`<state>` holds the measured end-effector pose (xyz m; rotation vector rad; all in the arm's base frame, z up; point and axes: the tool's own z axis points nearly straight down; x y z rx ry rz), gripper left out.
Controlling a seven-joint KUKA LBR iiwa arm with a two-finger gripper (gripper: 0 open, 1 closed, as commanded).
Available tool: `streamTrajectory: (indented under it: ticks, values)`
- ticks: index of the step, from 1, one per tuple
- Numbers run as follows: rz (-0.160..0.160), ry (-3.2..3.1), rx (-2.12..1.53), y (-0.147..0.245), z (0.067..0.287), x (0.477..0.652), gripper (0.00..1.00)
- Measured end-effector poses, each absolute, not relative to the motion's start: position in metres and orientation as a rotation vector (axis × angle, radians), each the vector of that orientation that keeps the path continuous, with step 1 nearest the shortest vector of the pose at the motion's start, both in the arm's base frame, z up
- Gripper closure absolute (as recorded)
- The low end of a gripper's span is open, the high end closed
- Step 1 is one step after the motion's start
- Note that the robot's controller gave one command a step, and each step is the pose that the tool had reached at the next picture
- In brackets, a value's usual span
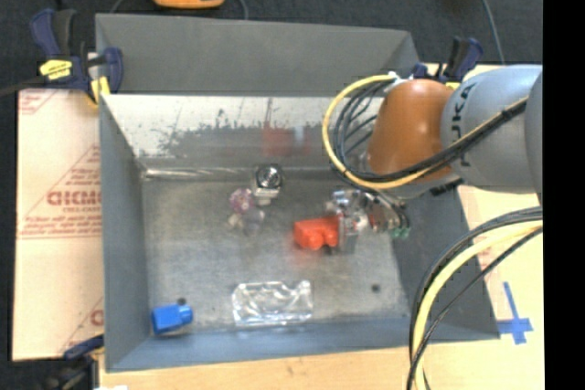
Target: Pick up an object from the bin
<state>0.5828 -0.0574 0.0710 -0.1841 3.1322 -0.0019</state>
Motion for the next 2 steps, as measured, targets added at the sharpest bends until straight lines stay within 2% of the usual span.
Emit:
streamTrajectory:
  ticks: [1,2]
  values:
    - [-0.002,3.124,-0.121,-0.055,0.192,0.623,1.00]
    - [-0.006,3.118,-0.280,-0.063,0.308,0.576,1.00]
